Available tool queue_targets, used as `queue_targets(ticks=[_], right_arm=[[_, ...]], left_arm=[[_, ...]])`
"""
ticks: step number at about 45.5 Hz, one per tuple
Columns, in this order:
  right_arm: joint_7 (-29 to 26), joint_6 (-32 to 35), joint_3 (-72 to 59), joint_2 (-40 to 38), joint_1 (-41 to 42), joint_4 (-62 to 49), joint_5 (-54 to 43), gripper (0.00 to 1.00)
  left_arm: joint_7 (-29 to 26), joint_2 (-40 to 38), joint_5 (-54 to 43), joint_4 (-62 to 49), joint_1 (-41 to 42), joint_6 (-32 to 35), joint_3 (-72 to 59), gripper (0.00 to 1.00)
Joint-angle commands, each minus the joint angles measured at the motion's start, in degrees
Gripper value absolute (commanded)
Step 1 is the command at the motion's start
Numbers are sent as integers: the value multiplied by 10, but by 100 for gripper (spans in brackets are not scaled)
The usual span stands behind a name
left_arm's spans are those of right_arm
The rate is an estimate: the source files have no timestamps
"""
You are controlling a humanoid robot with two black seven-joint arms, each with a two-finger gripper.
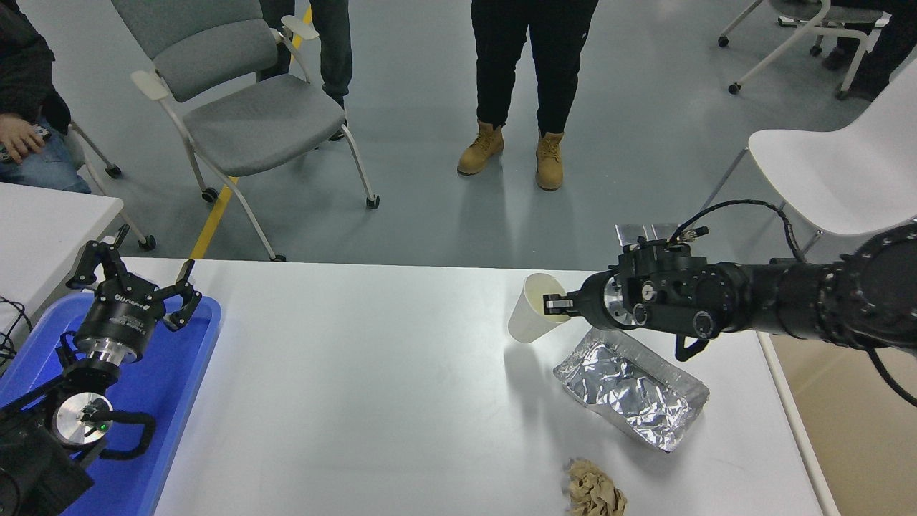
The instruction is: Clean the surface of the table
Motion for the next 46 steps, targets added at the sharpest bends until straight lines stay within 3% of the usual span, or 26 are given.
queue_targets(ticks=[1, 15, 29, 35, 46], right_arm=[[21, 23, 31, -109, 18, -10, 0, 0], [40, 75, 89, -211, 17, -71, 0, 0], [40, 182, 204, -280, 23, -138, 0, 0], [40, 192, 204, -288, 17, -185, 0, 0], [40, 192, 199, -283, -74, -309, -1, 0]], left_arm=[[0, 0, 0, 0, 0, 0, 0, 100], [0, 0, 0, 0, 0, 0, 0, 100], [0, 0, 0, 0, 0, 0, 0, 100], [0, 0, 0, 0, 0, 0, 0, 100], [0, 0, 0, 0, 0, 0, 0, 100]])
